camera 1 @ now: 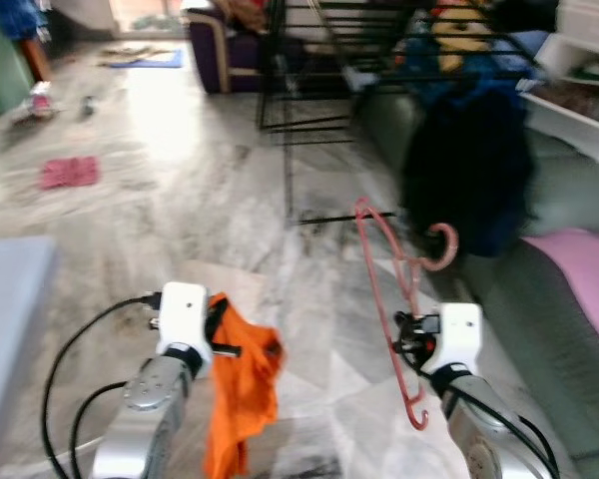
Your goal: Hang hanger
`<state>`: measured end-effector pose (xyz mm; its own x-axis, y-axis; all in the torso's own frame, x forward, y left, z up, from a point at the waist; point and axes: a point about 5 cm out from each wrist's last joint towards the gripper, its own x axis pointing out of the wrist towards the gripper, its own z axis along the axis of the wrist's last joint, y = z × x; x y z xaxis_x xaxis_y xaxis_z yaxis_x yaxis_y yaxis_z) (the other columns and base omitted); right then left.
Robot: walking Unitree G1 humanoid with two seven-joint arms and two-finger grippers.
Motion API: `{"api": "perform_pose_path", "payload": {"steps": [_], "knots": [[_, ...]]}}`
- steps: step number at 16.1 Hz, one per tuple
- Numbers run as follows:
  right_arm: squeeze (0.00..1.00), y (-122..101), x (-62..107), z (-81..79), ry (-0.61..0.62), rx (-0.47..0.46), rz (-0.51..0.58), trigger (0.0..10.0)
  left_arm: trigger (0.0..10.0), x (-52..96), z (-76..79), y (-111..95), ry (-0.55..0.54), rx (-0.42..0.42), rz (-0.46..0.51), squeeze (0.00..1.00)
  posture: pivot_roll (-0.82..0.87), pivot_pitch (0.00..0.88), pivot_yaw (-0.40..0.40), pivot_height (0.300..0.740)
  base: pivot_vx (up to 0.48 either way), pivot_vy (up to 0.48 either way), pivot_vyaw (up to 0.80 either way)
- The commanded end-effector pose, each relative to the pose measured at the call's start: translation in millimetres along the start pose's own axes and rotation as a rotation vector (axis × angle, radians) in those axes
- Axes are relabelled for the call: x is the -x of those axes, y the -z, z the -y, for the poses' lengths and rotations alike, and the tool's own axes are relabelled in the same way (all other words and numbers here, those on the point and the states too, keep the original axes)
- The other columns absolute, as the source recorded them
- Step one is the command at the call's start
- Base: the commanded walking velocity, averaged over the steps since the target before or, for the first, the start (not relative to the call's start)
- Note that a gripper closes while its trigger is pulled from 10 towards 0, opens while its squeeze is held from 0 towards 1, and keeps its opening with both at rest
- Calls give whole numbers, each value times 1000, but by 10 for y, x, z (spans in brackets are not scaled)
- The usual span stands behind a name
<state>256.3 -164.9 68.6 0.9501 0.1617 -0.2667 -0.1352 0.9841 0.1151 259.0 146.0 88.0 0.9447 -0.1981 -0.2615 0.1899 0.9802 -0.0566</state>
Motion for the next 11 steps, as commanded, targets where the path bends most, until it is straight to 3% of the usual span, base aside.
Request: {"api": "perform_pose_path", "payload": {"steps": [1, 2, 3, 5, 7, 8, 9, 11], "knots": [[0, -49, 25, 110, 31, 48, 24, 10000, 10000, -49, 141, -91, 100, -34, 45, 0, 51, 80, -52, 740, 0, 0, 0], [0, -57, 24, 113, 33, 64, 27, 10000, 10000, -55, 148, -101, 118, -45, 50, 0, 51, 80, -52, 740, 0, 0, 0], [0, -47, 15, 115, 32, 81, 11, 10000, 10000, -80, 141, -154, 162, -108, 77, 0, 50, 79, -53, 740, 0, 0, 0], [0, -46, 25, 77, -4, 109, 4, 10000, 10000, -185, 57, -316, 174, -310, 163, 0, 50, 80, -57, 740, 0, 0, 0], [0, -92, 57, -10, -118, 144, 24, 10000, 10000, -357, 53, -456, 205, -502, 221, 0, 49, 78, -57, 740, 0, 0, 0], [0, -116, 63, -15, -151, 175, 25, 10000, 10000, -432, 41, -508, 204, -543, 230, 0, 43, 79, -57, 740, 0, 0, 0], [0, -153, 59, 7, -151, 222, 32, 10000, 10000, -503, 22, -534, 217, -586, 230, 0, 40, 76, -53, 740, 0, 0, 0], [0, -249, 73, 24, -188, 364, 50, 10000, 10000, -715, -91, -524, 211, -775, 183, 0, 18, 69, -48, 740, 0, 0, 0]]}}
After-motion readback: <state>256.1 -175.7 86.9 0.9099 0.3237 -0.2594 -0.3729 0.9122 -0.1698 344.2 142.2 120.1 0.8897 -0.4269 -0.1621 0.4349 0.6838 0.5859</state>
